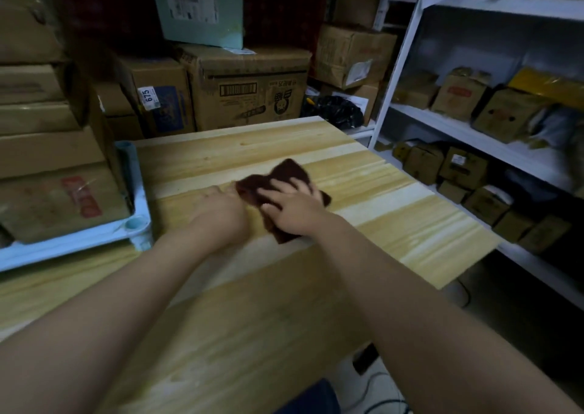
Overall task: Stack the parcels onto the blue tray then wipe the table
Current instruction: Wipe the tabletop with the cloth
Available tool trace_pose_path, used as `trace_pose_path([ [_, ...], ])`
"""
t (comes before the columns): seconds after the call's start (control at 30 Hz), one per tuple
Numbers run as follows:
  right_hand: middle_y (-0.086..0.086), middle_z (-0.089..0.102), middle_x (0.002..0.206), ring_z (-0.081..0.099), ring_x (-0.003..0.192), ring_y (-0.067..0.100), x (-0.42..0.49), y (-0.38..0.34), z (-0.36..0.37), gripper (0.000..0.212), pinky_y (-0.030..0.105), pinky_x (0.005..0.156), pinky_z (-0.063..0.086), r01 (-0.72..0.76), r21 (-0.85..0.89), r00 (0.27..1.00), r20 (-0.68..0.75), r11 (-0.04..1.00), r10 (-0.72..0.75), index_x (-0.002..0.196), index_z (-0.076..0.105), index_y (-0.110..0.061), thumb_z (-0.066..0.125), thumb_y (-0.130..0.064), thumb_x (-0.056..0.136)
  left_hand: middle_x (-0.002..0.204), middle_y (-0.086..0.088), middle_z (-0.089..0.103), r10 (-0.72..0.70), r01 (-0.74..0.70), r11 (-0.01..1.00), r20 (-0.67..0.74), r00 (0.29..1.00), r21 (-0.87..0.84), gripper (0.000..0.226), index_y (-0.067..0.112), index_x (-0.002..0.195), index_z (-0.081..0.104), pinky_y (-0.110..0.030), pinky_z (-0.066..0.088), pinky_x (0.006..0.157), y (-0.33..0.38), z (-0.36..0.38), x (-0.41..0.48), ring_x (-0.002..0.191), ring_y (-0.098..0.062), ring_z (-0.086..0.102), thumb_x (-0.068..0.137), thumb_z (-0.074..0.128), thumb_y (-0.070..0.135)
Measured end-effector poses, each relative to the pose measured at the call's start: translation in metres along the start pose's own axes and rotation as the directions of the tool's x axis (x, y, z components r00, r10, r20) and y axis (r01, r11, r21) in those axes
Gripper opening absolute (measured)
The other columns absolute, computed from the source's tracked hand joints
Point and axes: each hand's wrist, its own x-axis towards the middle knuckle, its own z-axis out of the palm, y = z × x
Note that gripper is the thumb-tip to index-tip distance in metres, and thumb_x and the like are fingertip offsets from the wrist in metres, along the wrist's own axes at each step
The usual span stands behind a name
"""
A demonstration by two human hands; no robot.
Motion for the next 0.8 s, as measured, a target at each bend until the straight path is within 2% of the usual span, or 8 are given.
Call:
trace_pose_path([
  [0.1,-0.017,0.023,0.163,0.008,0.152,0.015,-0.033,-0.011,0.013,0.045,0.046,0.122,0.001,0.208,0.053,0.978,-0.043,0.977,-0.206,0.148,0.041,-0.043,0.038,-0.049,0.103,0.150,-0.016,0.027,-0.075,0.074,0.996,-0.014,0.997,-0.059,0.061,0.014,0.145,0.032,-0.044,0.037,0.108,0.003,0.003,-0.017,0.138,-0.035,0.029,0.092,0.058,0.028],
  [0.2,-0.013,0.044,0.152,0.030,0.145,0.017,-0.064,0.018,0.018,0.039,0.037,0.117,0.020,0.203,0.119,0.963,-0.204,0.972,-0.176,0.139,0.056,-0.033,0.049,-0.037,0.101,0.145,-0.019,0.034,-0.002,0.002,1.000,-0.031,1.000,0.002,0.056,0.015,0.142,0.038,-0.046,0.037,0.108,0.014,0.010,-0.032,0.134,-0.038,0.034,0.093,0.056,0.037],
  [0.3,-0.005,0.040,0.156,0.029,0.144,0.026,-0.087,0.069,0.011,0.042,0.036,0.117,0.022,-0.175,0.100,0.954,-0.230,0.979,0.194,0.143,0.051,-0.029,0.043,-0.036,0.103,0.145,-0.019,0.038,0.122,-0.122,0.992,-0.022,0.992,-0.002,0.053,0.014,0.140,0.042,-0.046,0.039,0.106,0.033,0.016,-0.048,0.132,-0.038,0.038,0.095,0.052,0.041],
  [0.4,0.002,0.016,0.165,0.012,0.149,0.038,-0.117,0.115,-0.003,0.048,0.051,0.121,0.012,-0.614,0.110,0.776,-0.094,0.782,0.623,0.152,0.034,-0.029,0.026,-0.041,0.105,0.146,-0.017,0.039,0.195,-0.199,0.979,0.071,0.978,0.041,0.055,0.015,0.139,0.045,-0.048,0.040,0.104,0.045,0.024,-0.057,0.132,-0.039,0.038,0.096,0.047,0.048],
  [0.47,0.008,0.016,0.163,0.013,0.146,0.043,-0.131,0.123,-0.006,0.049,0.053,0.120,0.013,-0.745,0.121,0.652,-0.076,0.656,0.755,0.151,0.034,-0.023,0.024,-0.040,0.105,0.146,-0.016,0.039,0.210,-0.216,0.974,0.087,0.974,0.073,0.054,0.015,0.138,0.047,-0.048,0.039,0.104,0.045,0.028,-0.060,0.133,-0.038,0.037,0.096,0.047,0.049],
  [0.53,0.013,0.025,0.157,0.021,0.140,0.044,-0.137,0.107,-0.004,0.048,0.052,0.117,0.019,-0.783,0.103,0.605,-0.102,0.613,0.790,0.146,0.039,-0.018,0.031,-0.038,0.104,0.146,-0.016,0.040,0.222,-0.226,0.972,0.068,0.973,0.066,0.052,0.015,0.138,0.048,-0.047,0.040,0.104,0.042,0.030,-0.061,0.132,-0.038,0.037,0.096,0.048,0.046],
  [0.63,0.013,0.034,0.149,0.026,0.134,0.041,-0.143,0.074,0.003,0.043,0.051,0.112,0.023,-0.720,0.076,0.668,-0.193,0.689,0.719,0.139,0.047,-0.019,0.039,-0.037,0.101,0.144,-0.016,0.041,0.210,-0.210,0.978,0.032,0.977,0.006,0.043,0.015,0.136,0.048,-0.043,0.040,0.102,0.037,0.030,-0.064,0.131,-0.035,0.039,0.098,0.046,0.034],
  [0.8,0.002,0.041,0.146,0.031,0.129,0.034,-0.146,0.031,0.017,0.040,0.045,0.106,0.028,-0.384,0.087,0.880,-0.266,0.919,0.393,0.139,0.054,-0.031,0.045,-0.041,0.101,0.140,-0.014,0.045,0.189,-0.190,0.982,-0.078,0.979,-0.002,0.039,0.018,0.132,0.051,-0.039,0.040,0.099,0.023,0.027,-0.078,0.128,-0.033,0.042,0.094,0.046,0.021],
])
